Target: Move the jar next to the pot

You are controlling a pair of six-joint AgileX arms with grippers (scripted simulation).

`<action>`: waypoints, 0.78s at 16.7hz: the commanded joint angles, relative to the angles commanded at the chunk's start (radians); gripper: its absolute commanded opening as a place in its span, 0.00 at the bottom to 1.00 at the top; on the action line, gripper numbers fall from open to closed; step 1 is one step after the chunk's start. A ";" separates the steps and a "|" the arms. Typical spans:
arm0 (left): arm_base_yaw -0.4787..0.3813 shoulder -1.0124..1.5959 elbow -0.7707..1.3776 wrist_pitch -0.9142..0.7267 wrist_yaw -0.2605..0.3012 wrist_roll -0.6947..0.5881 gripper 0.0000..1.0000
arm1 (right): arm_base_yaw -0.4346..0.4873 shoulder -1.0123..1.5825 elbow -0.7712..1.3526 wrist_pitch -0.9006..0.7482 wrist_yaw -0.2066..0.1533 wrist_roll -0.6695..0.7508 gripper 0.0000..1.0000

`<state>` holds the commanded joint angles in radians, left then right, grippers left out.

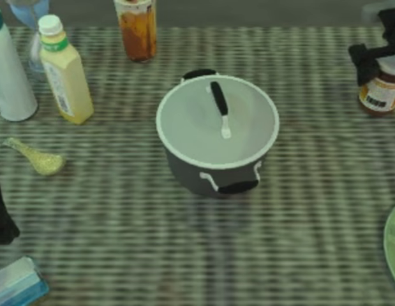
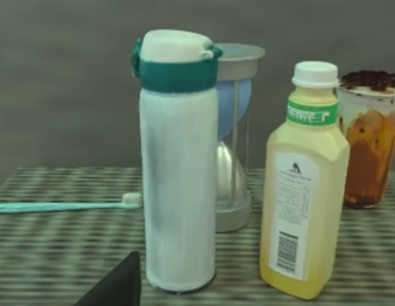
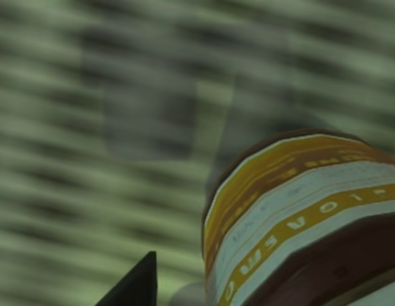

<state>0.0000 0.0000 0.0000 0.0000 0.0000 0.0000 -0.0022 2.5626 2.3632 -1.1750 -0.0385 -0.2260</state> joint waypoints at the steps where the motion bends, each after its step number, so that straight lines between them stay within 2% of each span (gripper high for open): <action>1: 0.000 0.000 0.000 0.000 0.000 0.000 1.00 | 0.000 0.000 0.000 0.000 0.000 0.000 0.70; 10: 0.000 0.000 0.000 0.000 0.000 0.000 1.00 | 0.000 0.000 0.000 0.000 0.000 0.000 0.02; 13: 0.000 0.000 0.000 0.000 0.000 0.000 1.00 | 0.000 0.000 0.000 0.000 0.000 0.000 0.00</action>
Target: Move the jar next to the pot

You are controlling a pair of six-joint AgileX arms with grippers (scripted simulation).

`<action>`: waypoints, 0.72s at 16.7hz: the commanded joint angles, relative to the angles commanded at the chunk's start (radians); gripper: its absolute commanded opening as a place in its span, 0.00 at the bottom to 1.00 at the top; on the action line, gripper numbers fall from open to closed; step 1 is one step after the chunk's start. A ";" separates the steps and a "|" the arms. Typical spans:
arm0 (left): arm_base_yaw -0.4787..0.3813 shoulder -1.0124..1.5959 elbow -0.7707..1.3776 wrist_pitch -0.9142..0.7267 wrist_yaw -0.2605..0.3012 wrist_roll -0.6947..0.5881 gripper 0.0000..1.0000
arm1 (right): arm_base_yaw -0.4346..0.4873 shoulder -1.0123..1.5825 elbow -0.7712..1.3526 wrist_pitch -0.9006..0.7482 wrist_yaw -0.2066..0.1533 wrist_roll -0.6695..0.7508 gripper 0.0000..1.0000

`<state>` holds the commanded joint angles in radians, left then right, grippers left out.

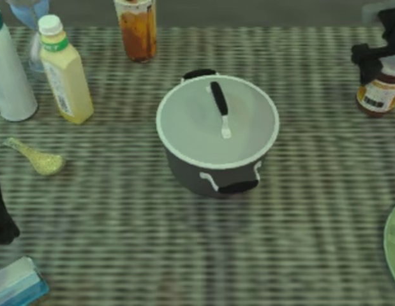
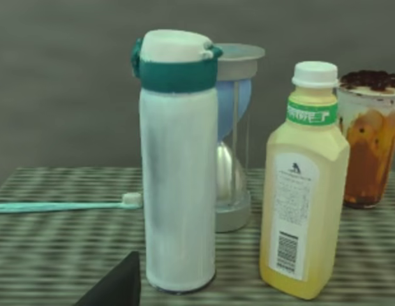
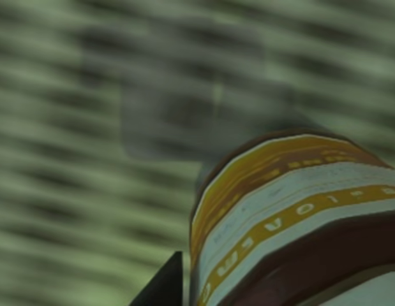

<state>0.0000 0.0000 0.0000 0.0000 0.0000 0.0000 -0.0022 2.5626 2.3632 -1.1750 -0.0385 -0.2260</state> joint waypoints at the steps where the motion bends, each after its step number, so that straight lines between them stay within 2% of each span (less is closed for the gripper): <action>1: 0.000 0.000 0.000 0.000 0.000 0.000 1.00 | 0.000 0.000 0.000 0.000 0.000 0.000 0.00; 8: 0.000 0.000 0.000 0.000 0.000 0.000 1.00 | -0.002 -0.017 -0.015 -0.001 0.000 0.002 0.00; 12: 0.000 0.000 0.000 0.000 0.000 0.000 1.00 | 0.003 -0.170 -0.159 -0.011 -0.002 0.003 0.00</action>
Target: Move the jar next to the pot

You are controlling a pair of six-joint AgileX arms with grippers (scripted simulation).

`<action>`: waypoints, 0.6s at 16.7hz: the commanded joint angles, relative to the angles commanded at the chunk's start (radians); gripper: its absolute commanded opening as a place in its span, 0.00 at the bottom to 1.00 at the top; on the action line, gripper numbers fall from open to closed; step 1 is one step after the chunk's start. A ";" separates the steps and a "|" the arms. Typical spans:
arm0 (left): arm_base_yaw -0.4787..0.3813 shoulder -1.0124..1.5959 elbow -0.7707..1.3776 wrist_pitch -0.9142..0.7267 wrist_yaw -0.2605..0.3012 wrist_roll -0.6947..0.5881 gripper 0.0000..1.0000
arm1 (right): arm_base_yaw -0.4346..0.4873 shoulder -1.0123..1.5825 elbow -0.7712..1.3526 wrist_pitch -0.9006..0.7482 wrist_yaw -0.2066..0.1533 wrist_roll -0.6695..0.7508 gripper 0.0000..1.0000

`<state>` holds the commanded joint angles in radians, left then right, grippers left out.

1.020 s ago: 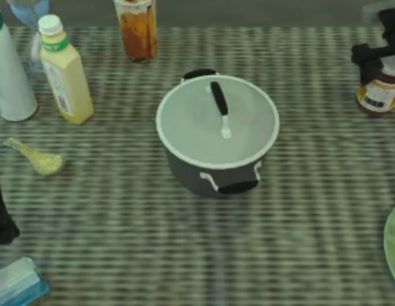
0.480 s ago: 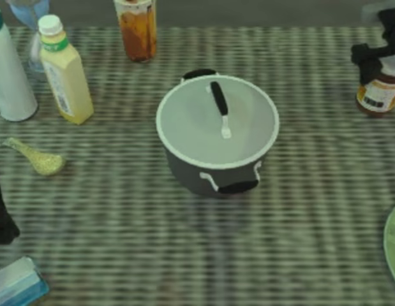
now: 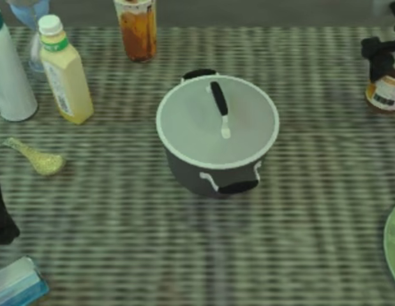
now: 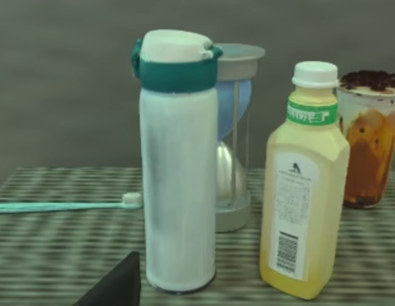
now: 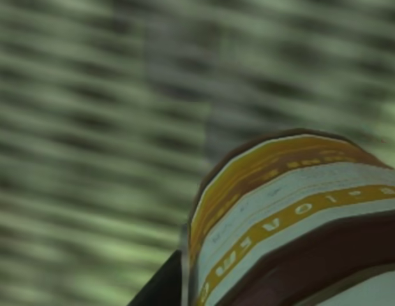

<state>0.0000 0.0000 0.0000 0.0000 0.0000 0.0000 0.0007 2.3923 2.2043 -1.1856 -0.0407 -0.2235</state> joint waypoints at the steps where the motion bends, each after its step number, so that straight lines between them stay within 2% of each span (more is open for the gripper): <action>1: 0.000 0.000 0.000 0.000 0.000 0.000 1.00 | 0.001 -0.058 -0.050 -0.004 -0.001 0.000 0.00; 6: 0.000 0.000 0.000 0.000 0.000 0.000 1.00 | 0.009 -0.307 -0.276 -0.026 -0.003 0.000 0.00; 10: 0.000 0.000 0.000 0.000 0.000 0.000 1.00 | 0.011 -0.344 -0.312 -0.031 -0.003 0.000 0.00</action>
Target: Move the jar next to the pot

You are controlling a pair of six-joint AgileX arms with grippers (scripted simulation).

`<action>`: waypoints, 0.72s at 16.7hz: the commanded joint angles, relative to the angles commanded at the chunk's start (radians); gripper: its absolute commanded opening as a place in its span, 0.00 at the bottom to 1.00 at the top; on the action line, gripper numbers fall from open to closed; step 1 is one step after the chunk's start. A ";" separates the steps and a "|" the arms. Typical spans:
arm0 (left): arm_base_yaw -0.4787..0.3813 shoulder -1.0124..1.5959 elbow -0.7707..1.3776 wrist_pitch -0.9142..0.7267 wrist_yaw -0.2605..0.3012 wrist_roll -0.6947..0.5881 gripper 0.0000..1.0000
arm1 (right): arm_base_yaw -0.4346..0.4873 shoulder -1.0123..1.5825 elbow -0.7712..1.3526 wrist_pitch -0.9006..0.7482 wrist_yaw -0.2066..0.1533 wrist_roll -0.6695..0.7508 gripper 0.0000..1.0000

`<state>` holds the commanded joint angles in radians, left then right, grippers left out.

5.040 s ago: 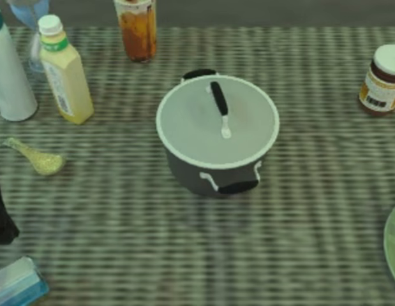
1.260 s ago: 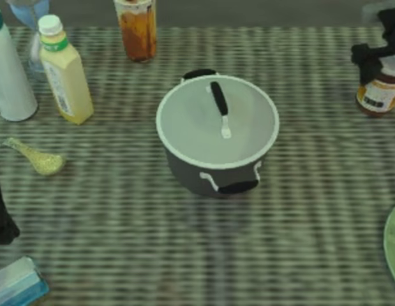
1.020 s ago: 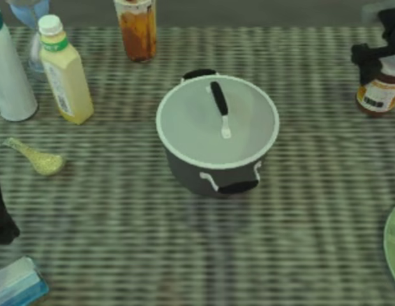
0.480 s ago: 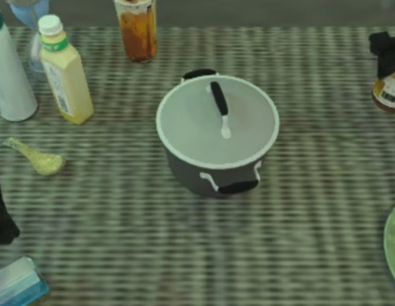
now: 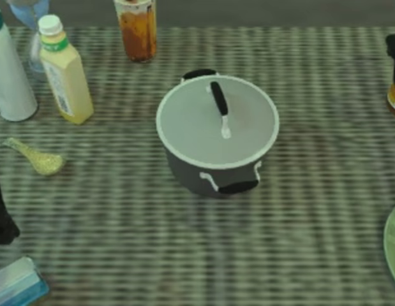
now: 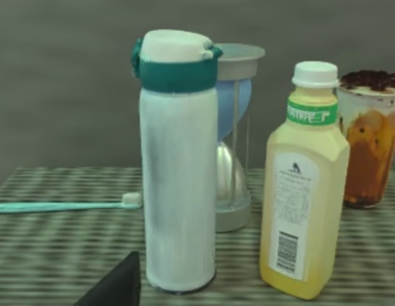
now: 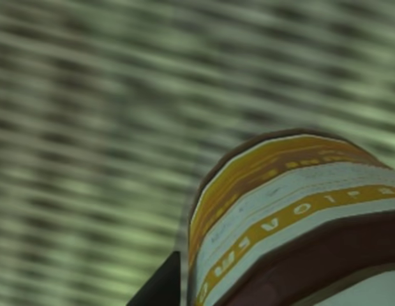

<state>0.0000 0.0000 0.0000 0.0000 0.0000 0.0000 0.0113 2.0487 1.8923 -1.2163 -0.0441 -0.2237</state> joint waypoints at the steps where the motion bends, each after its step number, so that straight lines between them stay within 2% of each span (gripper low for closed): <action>1: 0.000 0.000 0.000 0.000 0.000 0.000 1.00 | 0.000 0.000 0.000 0.000 0.000 0.000 0.00; 3: 0.000 0.000 0.000 0.000 0.000 0.000 1.00 | -0.004 0.003 0.003 0.002 0.000 0.004 0.00; 6: 0.000 0.000 0.000 0.000 0.000 0.000 1.00 | 0.040 0.002 -0.030 0.031 0.015 0.072 0.00; 12: 0.000 0.000 0.000 0.000 0.000 0.000 1.00 | 0.215 -0.015 -0.174 0.149 0.076 0.418 0.00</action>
<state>0.0000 0.0000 0.0000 0.0000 0.0000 0.0000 0.2265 2.0339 1.7180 -1.0671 0.0318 0.1938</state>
